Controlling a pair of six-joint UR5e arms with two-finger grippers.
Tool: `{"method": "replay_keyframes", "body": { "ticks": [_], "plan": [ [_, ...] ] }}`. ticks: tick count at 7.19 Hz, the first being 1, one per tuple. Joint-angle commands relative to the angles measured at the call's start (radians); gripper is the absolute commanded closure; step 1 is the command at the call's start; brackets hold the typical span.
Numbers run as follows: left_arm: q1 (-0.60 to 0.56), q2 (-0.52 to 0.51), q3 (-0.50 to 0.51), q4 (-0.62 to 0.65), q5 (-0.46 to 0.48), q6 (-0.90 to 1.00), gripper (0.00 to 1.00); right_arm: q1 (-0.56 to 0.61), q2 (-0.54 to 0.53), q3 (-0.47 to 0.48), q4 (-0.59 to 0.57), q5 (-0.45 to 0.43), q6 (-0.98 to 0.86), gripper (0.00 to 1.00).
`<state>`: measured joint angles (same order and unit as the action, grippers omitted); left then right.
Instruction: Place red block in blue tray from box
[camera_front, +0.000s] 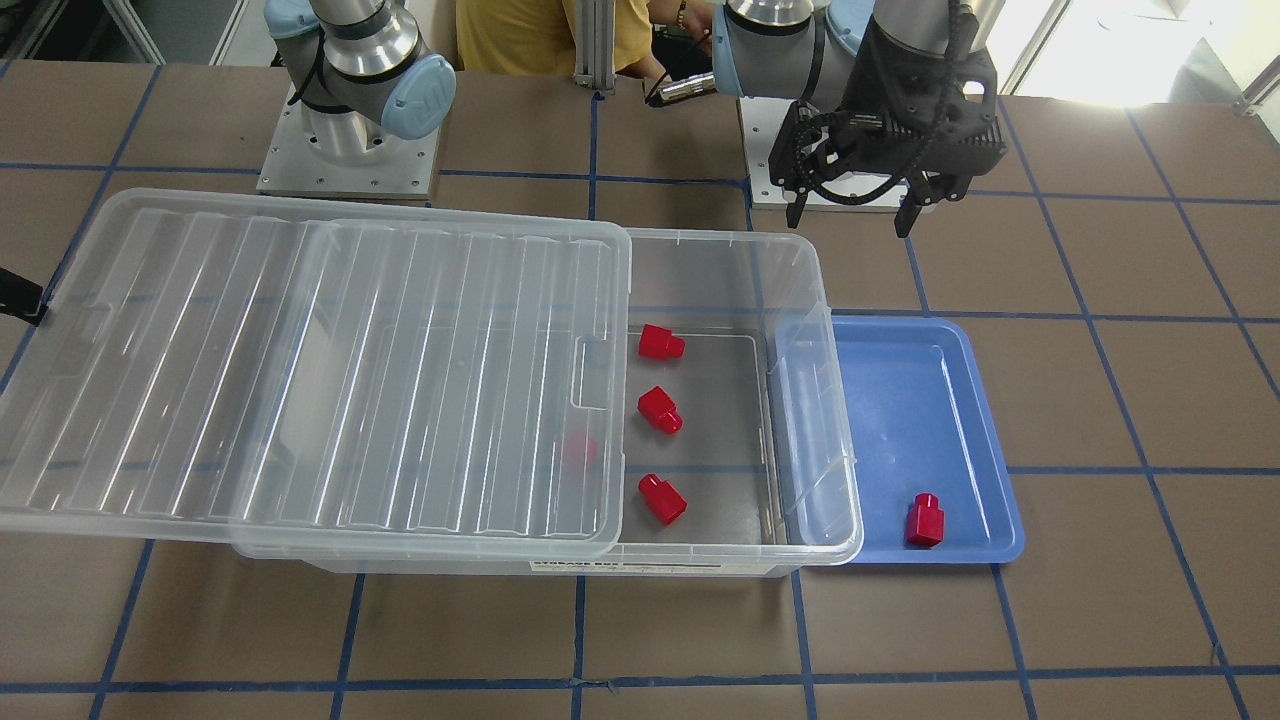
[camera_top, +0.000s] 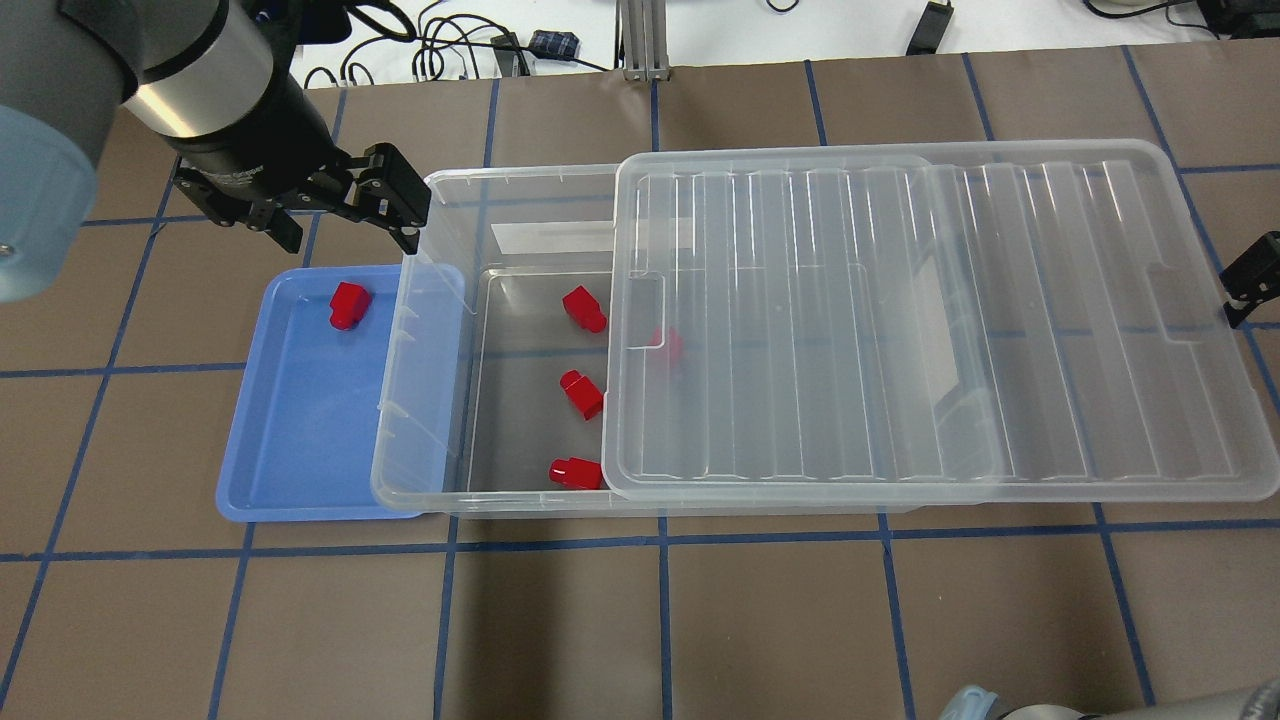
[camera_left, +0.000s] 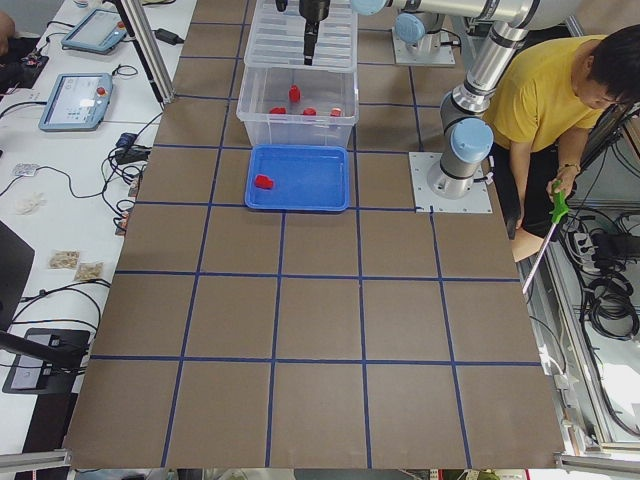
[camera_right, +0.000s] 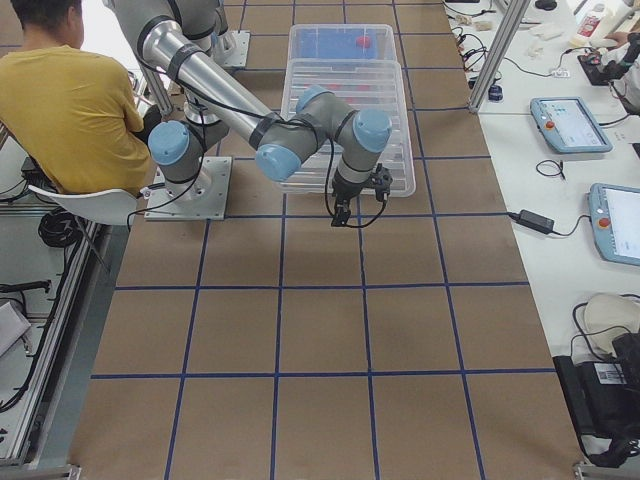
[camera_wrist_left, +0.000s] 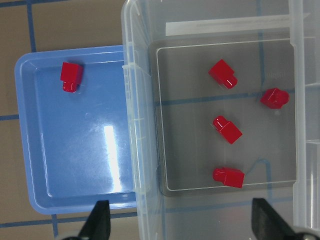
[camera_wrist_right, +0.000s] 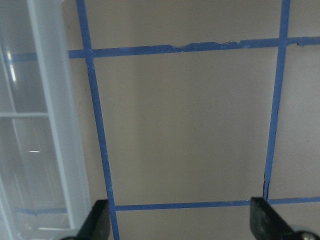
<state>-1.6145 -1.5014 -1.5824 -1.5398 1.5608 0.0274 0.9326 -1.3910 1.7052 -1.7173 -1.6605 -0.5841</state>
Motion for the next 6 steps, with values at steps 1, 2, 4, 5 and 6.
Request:
{"method": "replay_keyframes", "body": {
  "ticks": [1,2,4,5,6],
  "plan": [
    [-0.005,-0.005,0.001,0.003,-0.001,0.002,0.0,0.011,-0.003,0.013,0.001,0.013,0.003,0.0],
    [-0.008,-0.007,-0.005,0.004,-0.001,0.002,0.0,0.026,-0.008,0.013,0.001,0.027,0.012,0.0],
    [-0.008,-0.005,-0.005,0.004,0.001,0.002,0.0,0.051,-0.011,0.013,0.001,0.028,0.044,0.0],
    [-0.001,-0.005,-0.005,0.006,0.001,0.005,0.0,0.064,-0.013,0.013,0.001,0.056,0.047,0.0],
    [-0.001,-0.003,-0.005,0.006,0.002,0.005,0.0,0.093,-0.013,0.013,0.001,0.059,0.076,0.0]
  ]
}}
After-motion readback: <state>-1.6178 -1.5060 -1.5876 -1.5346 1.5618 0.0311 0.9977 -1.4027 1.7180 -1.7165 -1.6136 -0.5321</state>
